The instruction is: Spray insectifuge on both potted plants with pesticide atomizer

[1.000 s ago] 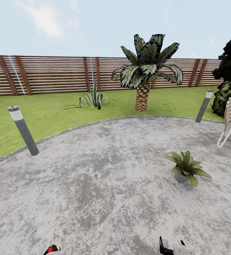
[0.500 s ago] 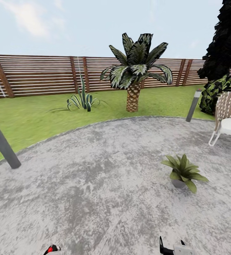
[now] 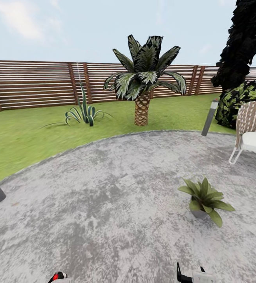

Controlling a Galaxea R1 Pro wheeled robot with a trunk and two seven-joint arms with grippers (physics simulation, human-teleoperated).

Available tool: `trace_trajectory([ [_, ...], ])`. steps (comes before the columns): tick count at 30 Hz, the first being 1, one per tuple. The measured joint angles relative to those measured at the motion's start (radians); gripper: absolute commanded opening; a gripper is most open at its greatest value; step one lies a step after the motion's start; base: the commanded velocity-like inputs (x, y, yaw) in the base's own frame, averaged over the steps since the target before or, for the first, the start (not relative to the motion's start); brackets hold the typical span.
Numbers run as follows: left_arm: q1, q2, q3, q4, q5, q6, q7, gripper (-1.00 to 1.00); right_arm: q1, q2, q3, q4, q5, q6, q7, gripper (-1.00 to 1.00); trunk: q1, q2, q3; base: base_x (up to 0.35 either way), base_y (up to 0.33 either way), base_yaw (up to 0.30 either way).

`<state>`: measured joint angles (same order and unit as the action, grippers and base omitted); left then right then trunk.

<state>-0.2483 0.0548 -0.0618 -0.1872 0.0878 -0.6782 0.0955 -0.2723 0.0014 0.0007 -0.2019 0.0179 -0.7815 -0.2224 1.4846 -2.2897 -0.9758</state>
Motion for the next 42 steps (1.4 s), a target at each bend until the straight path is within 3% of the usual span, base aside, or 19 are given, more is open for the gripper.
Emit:
trace_trajectory([
  [35,0.0,0.009,0.002,0.0,0.006,-0.003,-0.009,-1.0,0.0,-0.001,-0.006,-0.002,-0.006,-0.001,-0.005,1.0,0.001,0.0,0.0,0.022,0.0,-0.264],
  [42,0.025,0.006,0.001,-0.021,0.006,-0.003,-0.006,-1.0,0.0,-0.002,-0.005,-0.002,-0.004,-0.004,-0.003,1.0,0.001,0.0,0.0,-0.191,0.0,-0.265],
])
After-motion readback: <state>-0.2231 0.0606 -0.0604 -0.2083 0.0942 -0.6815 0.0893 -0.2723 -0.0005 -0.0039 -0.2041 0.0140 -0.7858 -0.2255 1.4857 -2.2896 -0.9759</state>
